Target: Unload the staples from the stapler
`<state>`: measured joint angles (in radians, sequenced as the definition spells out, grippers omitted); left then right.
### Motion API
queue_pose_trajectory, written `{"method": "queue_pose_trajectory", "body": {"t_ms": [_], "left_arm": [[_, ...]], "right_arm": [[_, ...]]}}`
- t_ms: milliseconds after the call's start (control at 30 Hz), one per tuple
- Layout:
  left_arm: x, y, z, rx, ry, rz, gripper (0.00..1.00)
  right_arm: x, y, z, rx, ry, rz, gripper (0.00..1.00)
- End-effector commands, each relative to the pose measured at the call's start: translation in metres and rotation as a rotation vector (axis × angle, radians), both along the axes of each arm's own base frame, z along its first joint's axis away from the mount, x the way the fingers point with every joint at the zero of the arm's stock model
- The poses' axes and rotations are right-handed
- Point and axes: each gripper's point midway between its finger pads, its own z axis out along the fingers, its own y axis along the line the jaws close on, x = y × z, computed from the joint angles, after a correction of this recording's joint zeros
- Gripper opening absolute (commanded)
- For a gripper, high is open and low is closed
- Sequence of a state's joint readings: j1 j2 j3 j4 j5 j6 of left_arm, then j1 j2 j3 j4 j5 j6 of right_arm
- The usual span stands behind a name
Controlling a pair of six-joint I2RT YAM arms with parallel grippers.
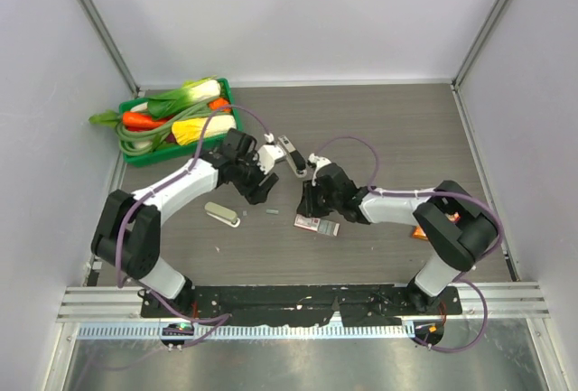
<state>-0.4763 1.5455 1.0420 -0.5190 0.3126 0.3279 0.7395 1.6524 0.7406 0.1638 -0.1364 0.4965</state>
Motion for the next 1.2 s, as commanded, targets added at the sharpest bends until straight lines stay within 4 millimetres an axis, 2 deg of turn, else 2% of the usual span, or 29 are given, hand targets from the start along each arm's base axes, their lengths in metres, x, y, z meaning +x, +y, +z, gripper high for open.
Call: {"method": "queue_pose_trajectory", "body": {"t_ms": [0, 67, 100, 167, 200, 300, 333, 433, 667, 900, 967, 1067, 1167], "left_arm": [[-0.006, -0.024, -0.012, 0.029, -0.057, -0.168, 0.65], [-0.014, -0.033, -0.023, 0.046, -0.048, -0.243, 0.64], [-0.016, -0.036, -0.024, 0.047, -0.048, -0.264, 0.64], [-0.020, -0.043, -0.028, 0.047, -0.050, -0.324, 0.64], [-0.023, -0.044, -0.033, 0.054, -0.040, -0.343, 0.64], [-0.027, -0.047, -0.039, 0.080, -0.030, -0.393, 0.63], [-0.027, -0.049, -0.043, 0.089, -0.025, -0.402, 0.63], [-0.030, -0.051, -0.051, 0.114, -0.013, -0.424, 0.61], [-0.029, -0.056, -0.063, 0.160, -0.017, -0.428, 0.52], [-0.032, -0.056, -0.064, 0.169, -0.001, -0.409, 0.20], [-0.033, -0.054, -0.063, 0.173, 0.005, -0.391, 0.14], [-0.036, -0.052, -0.056, 0.169, 0.012, -0.365, 0.07], [-0.034, -0.055, -0.033, 0.137, 0.023, -0.318, 0.01]], "right_arm": [[0.008, -0.006, 0.035, 0.038, -0.088, -0.034, 0.31], [0.016, -0.016, 0.048, 0.049, -0.108, -0.066, 0.34], [0.019, -0.020, 0.066, 0.079, -0.140, -0.076, 0.35], [0.028, -0.037, 0.080, 0.095, -0.167, -0.120, 0.37], [0.029, -0.046, 0.095, 0.124, -0.197, -0.142, 0.37], [0.035, -0.069, 0.110, 0.158, -0.215, -0.195, 0.37], [0.034, -0.074, 0.120, 0.172, -0.237, -0.204, 0.37], [0.034, -0.082, 0.124, 0.182, -0.237, -0.220, 0.38], [0.033, -0.085, 0.124, 0.198, -0.227, -0.218, 0.34], [0.031, -0.086, 0.128, 0.211, -0.232, -0.217, 0.29], [0.030, -0.086, 0.130, 0.213, -0.233, -0.213, 0.28], [0.030, -0.086, 0.130, 0.216, -0.233, -0.213, 0.27], [0.030, -0.083, 0.133, 0.228, -0.235, -0.202, 0.27]]}}
